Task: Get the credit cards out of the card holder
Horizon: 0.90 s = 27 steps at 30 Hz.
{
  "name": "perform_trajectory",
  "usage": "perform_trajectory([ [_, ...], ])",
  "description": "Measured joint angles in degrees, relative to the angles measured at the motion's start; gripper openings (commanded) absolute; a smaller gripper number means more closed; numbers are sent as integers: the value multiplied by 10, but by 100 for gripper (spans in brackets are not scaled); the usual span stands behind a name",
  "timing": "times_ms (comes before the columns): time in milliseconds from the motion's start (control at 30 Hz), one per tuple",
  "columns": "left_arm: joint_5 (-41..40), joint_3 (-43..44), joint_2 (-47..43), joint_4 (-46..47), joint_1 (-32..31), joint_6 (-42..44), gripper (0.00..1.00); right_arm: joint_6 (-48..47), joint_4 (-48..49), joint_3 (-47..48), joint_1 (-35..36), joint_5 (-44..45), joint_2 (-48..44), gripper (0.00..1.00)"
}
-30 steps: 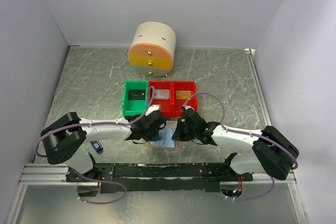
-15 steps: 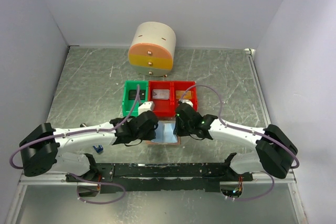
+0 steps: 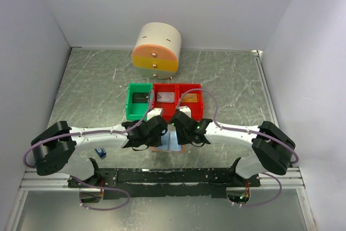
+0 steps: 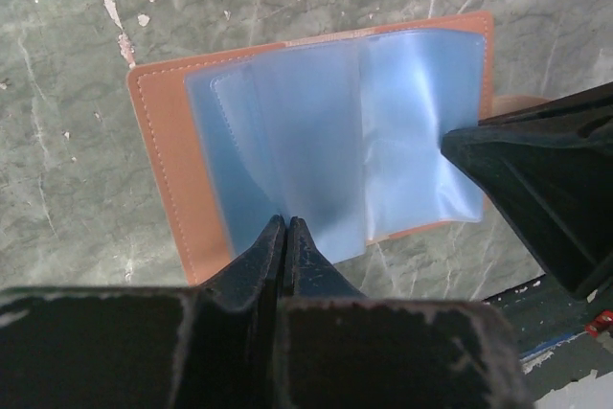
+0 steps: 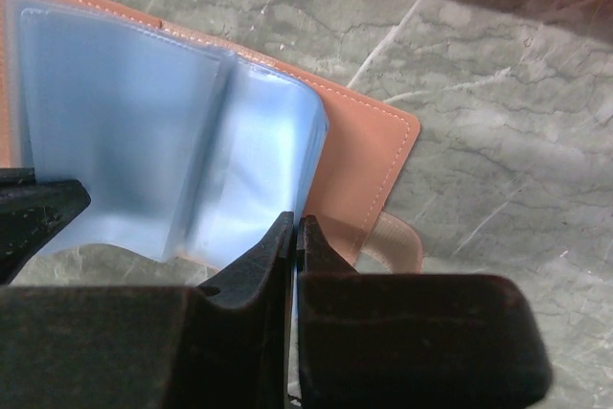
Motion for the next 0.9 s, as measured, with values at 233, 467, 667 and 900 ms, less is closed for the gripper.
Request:
perform_trajectory([
  [233, -3, 0, -23, -14, 0, -3, 49, 10, 29, -37, -2, -18, -48, 36],
  [467, -16, -23, -126, -29, 0, -10, 72, 16, 17, -50, -10, 13, -185, 52],
  [667, -28, -28, -203, -39, 0, -11, 85, 12, 12, -52, -23, 35, -280, 54],
  [900, -47, -31, -259, -80, 11, -9, 98, -12, 12, -53, -32, 80, -331, 75],
])
